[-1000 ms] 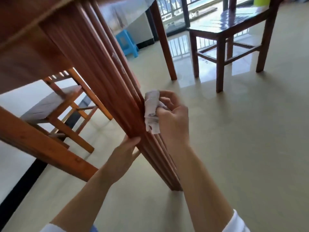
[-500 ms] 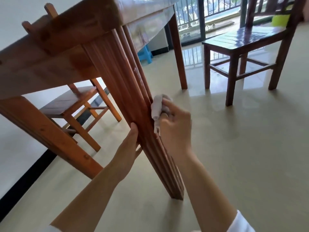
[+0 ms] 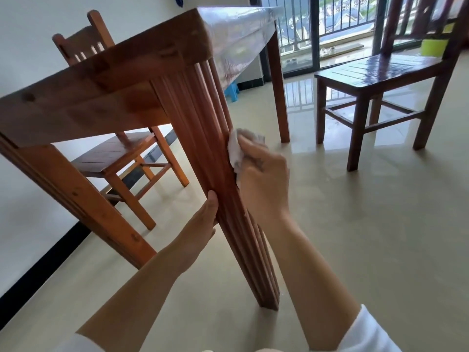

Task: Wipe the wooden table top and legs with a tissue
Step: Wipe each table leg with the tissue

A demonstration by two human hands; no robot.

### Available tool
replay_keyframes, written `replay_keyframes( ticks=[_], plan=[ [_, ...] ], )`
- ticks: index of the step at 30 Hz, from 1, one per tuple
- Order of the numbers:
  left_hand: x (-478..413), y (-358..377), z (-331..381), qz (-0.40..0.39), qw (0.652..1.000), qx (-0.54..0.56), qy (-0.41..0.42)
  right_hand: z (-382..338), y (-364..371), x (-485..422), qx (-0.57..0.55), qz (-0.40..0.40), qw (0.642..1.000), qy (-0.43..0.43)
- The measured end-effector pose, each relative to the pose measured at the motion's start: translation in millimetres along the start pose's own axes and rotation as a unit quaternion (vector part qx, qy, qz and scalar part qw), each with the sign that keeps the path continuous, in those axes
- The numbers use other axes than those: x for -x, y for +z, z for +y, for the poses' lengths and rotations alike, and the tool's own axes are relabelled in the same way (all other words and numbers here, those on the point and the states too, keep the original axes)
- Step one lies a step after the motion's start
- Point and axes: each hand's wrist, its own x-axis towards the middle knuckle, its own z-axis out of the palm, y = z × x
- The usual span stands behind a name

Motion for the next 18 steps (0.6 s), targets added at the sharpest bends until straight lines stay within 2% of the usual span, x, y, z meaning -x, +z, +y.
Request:
replay_keyframes(
  ticks=[4, 9, 14, 18],
  plan=[
    [2.2, -0.7, 1.5, -0.007, 1.0, -0.019, 0.003, -50.8, 18.4, -26.9, -0.107, -0.017, 0.993, -0.051],
    [3.6, -0.1, 2.5, -0.006, 1.0, -0.001, 0.01, -22.2, 26.9, -2.5, -0.073, 0.053, 0.993, -0.075],
    [5.3, 1.7, 1.6, -0.001, 0.999, 0.038, 0.017, 28.9, 14.1, 38.8, -0.078, 0.083, 0.993, -0.012],
    [5.6, 6.6, -2.1, 0.015, 0.999, 0.031, 0.032, 39.8, -5.8, 41.8, -0.051, 0.104, 0.991, 0.063]
  ],
)
